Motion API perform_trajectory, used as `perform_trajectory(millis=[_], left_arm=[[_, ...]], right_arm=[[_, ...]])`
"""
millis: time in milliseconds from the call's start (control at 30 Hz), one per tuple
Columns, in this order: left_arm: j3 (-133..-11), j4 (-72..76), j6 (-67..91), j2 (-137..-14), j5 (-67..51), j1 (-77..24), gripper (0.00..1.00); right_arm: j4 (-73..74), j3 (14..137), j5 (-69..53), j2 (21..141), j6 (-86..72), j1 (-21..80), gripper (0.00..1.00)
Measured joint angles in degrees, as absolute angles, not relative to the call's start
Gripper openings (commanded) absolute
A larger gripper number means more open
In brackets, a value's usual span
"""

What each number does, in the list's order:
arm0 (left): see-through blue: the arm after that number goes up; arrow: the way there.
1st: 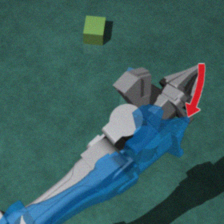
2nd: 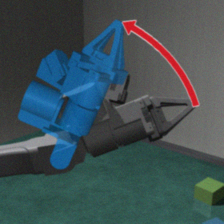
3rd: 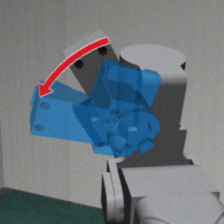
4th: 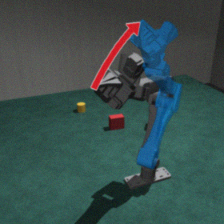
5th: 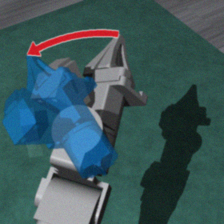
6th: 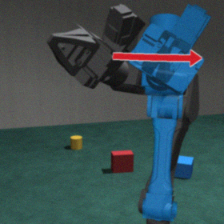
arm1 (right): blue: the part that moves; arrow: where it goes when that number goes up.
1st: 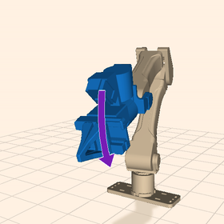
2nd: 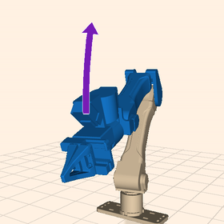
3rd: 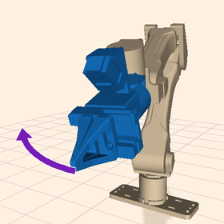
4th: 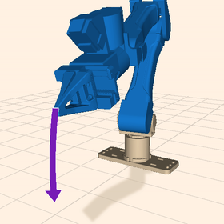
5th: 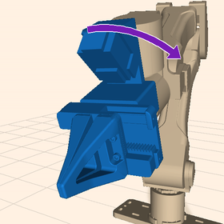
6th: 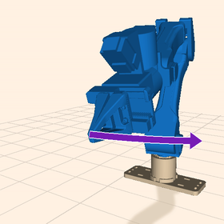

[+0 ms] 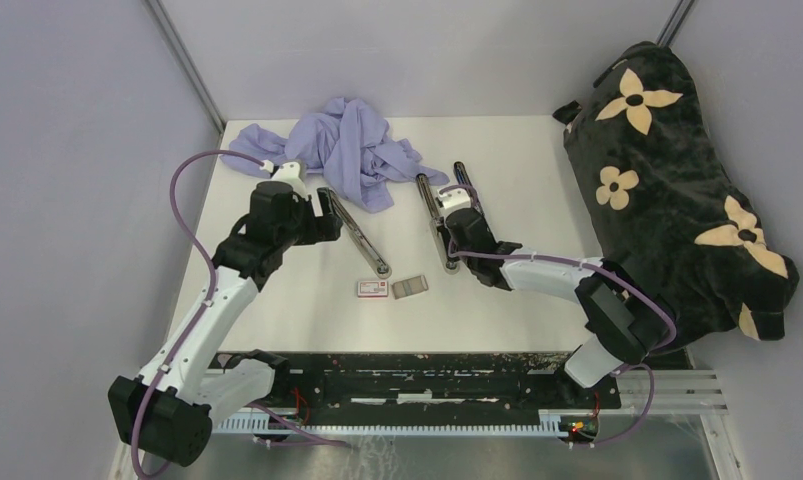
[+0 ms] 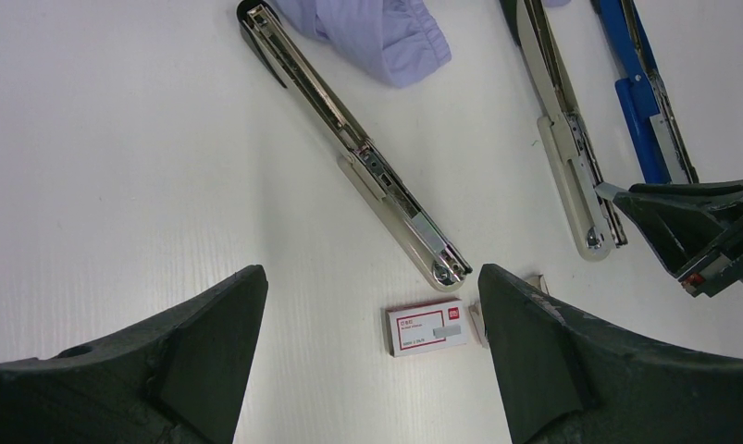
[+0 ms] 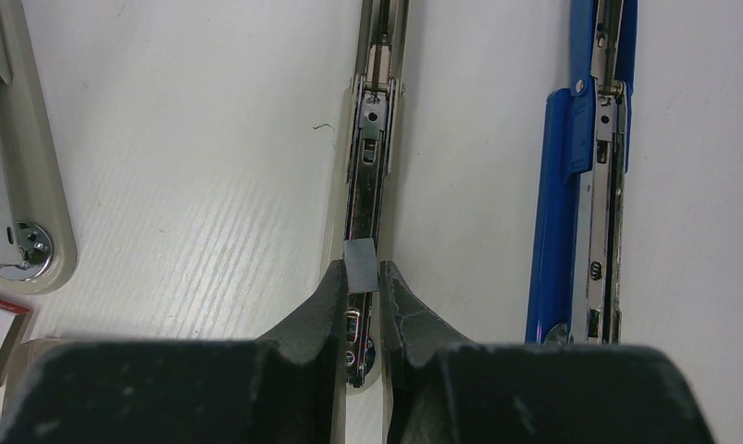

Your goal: Load the staples into the stapler

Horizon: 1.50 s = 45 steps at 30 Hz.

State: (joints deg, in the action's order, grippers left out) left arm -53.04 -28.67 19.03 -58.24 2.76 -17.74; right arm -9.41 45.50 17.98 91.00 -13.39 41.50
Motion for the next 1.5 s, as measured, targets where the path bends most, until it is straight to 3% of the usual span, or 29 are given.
perform_trajectory(millis=[800,1100,1500], left_arm=[[-52.5,-28.6,19.1,-58.5,2.5,-17.0,0.91],[-52.5,-28.6,19.1,-58.5,2.2,-16.8,0.92],[-52.4,-28.6,19.1,-58.7,1.3,-16.5,0.91]], right_arm=[[-8.7,46.4,20.9,94.5,-15.4,42.7,0.12],[-5.5,48.6,20.8,95.0,-15.3,42.7,0.26],[0.8,49.1,19.5,94.9,-15.2,42.7,0.37]])
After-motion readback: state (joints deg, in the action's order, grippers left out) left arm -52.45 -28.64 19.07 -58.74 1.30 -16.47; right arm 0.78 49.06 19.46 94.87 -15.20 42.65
